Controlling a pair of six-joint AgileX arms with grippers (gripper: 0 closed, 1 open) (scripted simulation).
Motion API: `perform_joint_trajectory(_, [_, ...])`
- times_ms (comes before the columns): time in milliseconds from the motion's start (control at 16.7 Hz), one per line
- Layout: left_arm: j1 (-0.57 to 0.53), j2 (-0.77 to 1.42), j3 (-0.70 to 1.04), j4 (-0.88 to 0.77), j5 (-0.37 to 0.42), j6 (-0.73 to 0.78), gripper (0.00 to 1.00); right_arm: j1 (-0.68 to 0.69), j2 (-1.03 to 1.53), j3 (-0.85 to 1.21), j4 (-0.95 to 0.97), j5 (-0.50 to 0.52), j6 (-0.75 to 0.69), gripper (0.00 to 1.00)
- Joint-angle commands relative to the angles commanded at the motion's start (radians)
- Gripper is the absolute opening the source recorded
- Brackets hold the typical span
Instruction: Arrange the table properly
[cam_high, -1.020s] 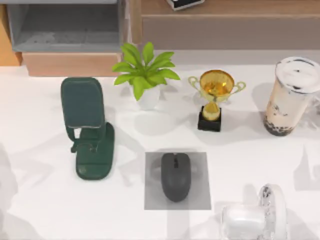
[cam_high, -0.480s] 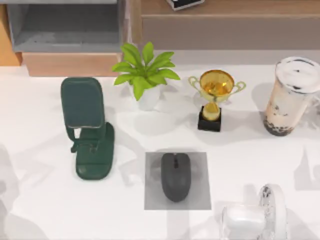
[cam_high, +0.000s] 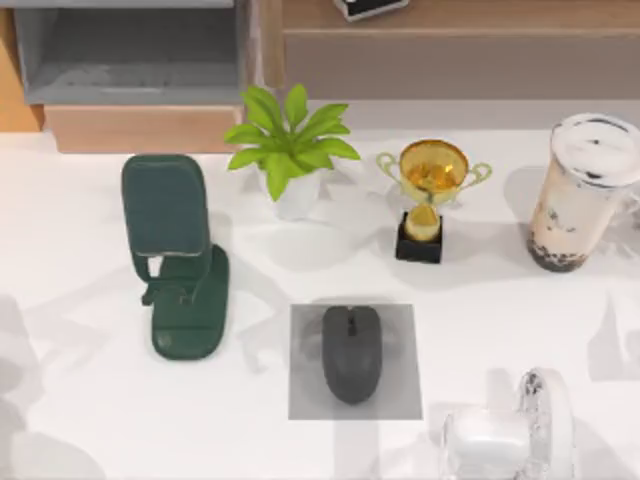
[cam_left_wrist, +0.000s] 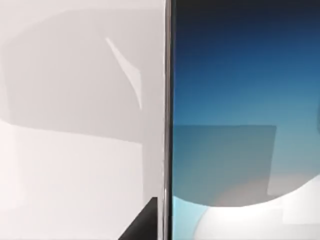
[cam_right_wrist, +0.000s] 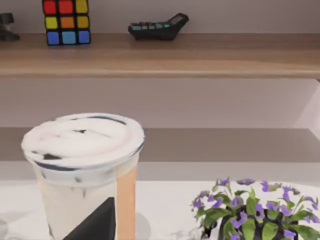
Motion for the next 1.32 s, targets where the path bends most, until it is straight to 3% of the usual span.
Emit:
perform_joint_trajectory(180, [-0.060, -0.033, -0.016, 0.001, -0.059, -0.063, 0.00, 0.000, 0.000, 0.000, 0.000, 0.000, 0.000, 1.00])
perform_joint_trajectory(360, [-0.209, -0.128, -0.066, 0.048, -0.198, -0.222, 0.00, 0.000, 0.000, 0.000, 0.000, 0.000, 0.000, 1.00])
perform_joint_trajectory(600, [-0.523, -0.334, -0.148, 0.172, -0.387, -0.565, 0.00, 0.000, 0.000, 0.000, 0.000, 0.000, 0.000, 1.00])
perform_joint_trajectory(780, [-0.731, -0.449, -0.188, 0.262, -0.462, -0.817, 0.00, 0.000, 0.000, 0.000, 0.000, 0.000, 0.000, 1.00])
perform_joint_trajectory(1200, [-1.205, -0.606, -0.237, 0.470, -0.693, -1.240, 0.00, 0.000, 0.000, 0.000, 0.000, 0.000, 0.000, 1.00])
perform_joint_trajectory(1320, [-1.312, -0.630, -0.262, 0.542, -0.726, -1.327, 0.00, 0.000, 0.000, 0.000, 0.000, 0.000, 0.000, 1.00])
